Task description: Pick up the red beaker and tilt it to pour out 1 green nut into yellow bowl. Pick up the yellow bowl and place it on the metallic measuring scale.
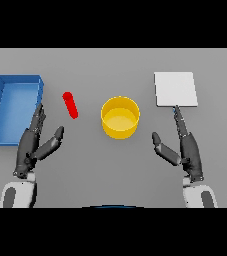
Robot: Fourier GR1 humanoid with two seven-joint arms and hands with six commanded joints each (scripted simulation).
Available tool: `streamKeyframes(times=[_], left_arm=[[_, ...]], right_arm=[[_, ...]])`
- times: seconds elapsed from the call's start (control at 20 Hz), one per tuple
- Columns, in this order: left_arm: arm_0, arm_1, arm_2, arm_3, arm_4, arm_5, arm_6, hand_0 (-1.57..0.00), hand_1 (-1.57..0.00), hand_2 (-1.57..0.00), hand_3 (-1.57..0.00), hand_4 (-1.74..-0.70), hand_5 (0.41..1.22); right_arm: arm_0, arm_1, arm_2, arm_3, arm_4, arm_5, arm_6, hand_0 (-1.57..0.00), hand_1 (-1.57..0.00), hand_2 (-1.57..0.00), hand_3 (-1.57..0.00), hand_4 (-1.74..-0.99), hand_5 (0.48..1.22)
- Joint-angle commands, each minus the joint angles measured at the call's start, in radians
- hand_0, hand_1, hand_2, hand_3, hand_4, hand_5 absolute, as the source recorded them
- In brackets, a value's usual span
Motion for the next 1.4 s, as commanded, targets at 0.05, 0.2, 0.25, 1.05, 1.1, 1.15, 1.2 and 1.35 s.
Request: streamKeyframes(times=[0.05, 0.2, 0.25, 1.05, 1.1, 1.15, 1.2, 1.35], left_arm=[[0.000, 0.006, -0.006, -0.004, -0.015, 0.004, 0.046, 0.00, 0.00, 0.00, 0.00, -1.10, 0.616], [-0.023, -0.001, -0.017, 0.024, -0.043, 0.016, 0.075, 0.00, 0.00, 0.00, 0.00, -1.09, 0.612], [-0.040, -0.004, -0.016, 0.047, -0.049, 0.021, 0.072, 0.00, 0.00, 0.00, 0.00, -1.09, 0.612], [-0.423, -0.021, 0.094, 0.558, -0.058, 0.078, -0.092, 0.00, 0.00, 0.00, 0.00, -1.19, 0.631], [-0.442, -0.017, 0.097, 0.587, -0.068, 0.087, -0.105, 0.00, 0.00, 0.00, 0.00, -1.21, 0.636], [-0.467, -0.024, 0.098, 0.621, -0.074, 0.096, -0.124, 0.00, 0.00, 0.00, 0.00, -1.22, 0.643], [-0.491, -0.035, 0.098, 0.653, -0.087, 0.115, -0.132, 0.00, 0.00, 0.00, 0.00, -1.23, 0.649], [-0.548, -0.035, 0.108, 0.737, -0.102, 0.134, -0.181, 0.00, 0.00, 0.00, 0.00, -1.26, 0.664]], right_arm=[[0.018, -0.003, 0.010, -0.007, 0.020, -0.003, 0.009, 0.00, 0.00, 0.00, 0.00, -1.118, 0.663], [0.017, 0.000, 0.012, -0.033, 0.017, -0.004, 0.024, 0.00, 0.00, 0.00, 0.00, -1.121, 0.658], [0.008, -0.003, 0.006, -0.030, 0.013, -0.001, 0.046, 0.00, 0.00, 0.00, 0.00, -1.123, 0.653], [-0.016, -0.006, -0.016, -0.032, -0.035, 0.019, 0.046, 0.00, 0.00, 0.00, 0.00, -1.247, 0.672], [-0.013, 0.001, -0.007, -0.031, -0.026, 0.015, 0.051, 0.00, 0.00, 0.00, 0.00, -1.247, 0.673], [-0.001, -0.005, -0.011, -0.029, -0.029, 0.020, 0.043, 0.00, 0.00, 0.00, 0.00, -1.247, 0.675], [0.005, -0.004, -0.007, -0.032, -0.028, 0.022, 0.042, 0.00, 0.00, 0.00, 0.00, -1.247, 0.679], [0.009, -0.007, -0.014, -0.037, -0.041, 0.028, 0.055, 0.00, 0.00, 0.00, 0.00, -1.264, 0.690]])
